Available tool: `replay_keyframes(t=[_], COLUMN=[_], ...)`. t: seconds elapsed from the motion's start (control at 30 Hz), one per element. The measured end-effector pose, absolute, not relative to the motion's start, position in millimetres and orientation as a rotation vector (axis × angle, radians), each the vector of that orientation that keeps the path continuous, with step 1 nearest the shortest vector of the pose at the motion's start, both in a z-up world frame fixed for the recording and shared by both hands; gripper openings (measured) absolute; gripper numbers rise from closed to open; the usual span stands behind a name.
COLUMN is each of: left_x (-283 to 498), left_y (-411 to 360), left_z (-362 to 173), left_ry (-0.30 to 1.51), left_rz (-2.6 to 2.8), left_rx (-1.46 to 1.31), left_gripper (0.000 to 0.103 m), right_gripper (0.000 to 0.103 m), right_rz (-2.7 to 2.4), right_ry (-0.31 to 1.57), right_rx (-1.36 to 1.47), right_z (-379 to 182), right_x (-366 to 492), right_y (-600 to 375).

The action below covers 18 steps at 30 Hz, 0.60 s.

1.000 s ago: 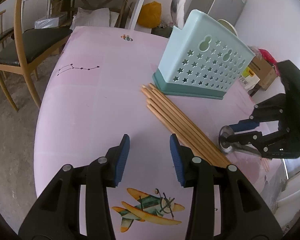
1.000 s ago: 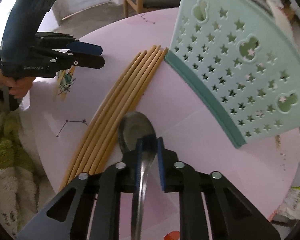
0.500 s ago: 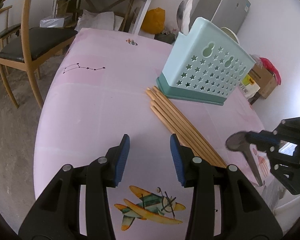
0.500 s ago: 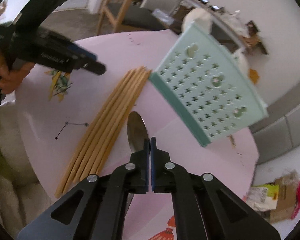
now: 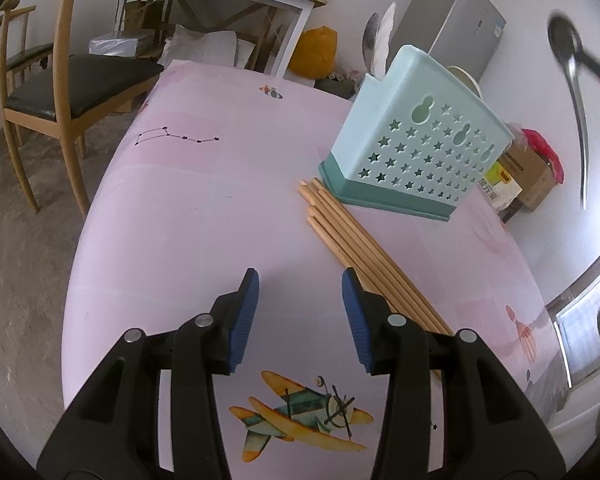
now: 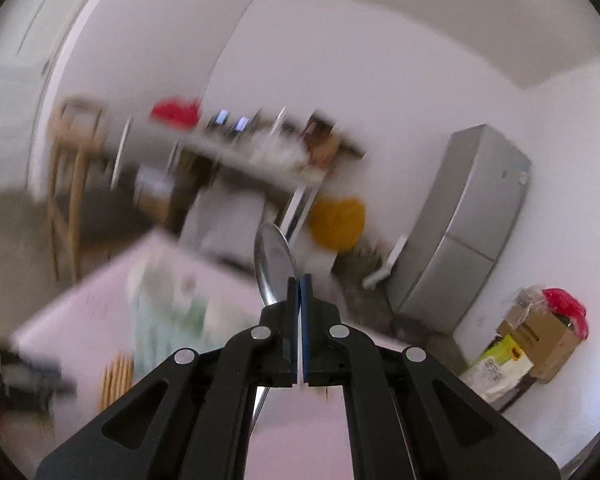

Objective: Organize utensils
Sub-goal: 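Lift the spoon into the mint-green holder and open the right gripper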

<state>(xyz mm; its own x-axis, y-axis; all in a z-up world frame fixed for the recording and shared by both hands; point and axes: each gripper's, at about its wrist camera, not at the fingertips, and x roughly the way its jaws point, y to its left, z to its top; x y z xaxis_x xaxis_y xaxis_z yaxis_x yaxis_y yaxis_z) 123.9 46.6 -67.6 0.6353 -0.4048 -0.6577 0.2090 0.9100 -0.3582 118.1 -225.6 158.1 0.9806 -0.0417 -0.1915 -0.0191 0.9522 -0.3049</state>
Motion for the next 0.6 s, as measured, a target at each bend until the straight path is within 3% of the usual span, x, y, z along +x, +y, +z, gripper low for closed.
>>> replay_keyframes(t=[0.2, 0.6], left_x=[122, 123], left_y=[47, 48], left_z=[-69, -70], left_ry=[0.801, 0.792], left_rz=[-0.351, -0.351], left_rx=[-0.272, -0.282], left_gripper=[0.043, 0.045], right_gripper=[0.001, 0.001], right_rz=[-0.053, -0.072], right_ry=[0.07, 0.132], right_rx=[-0.176, -0.116], right_z=[160, 86], right_x=[175, 228], right_y=[-236, -258])
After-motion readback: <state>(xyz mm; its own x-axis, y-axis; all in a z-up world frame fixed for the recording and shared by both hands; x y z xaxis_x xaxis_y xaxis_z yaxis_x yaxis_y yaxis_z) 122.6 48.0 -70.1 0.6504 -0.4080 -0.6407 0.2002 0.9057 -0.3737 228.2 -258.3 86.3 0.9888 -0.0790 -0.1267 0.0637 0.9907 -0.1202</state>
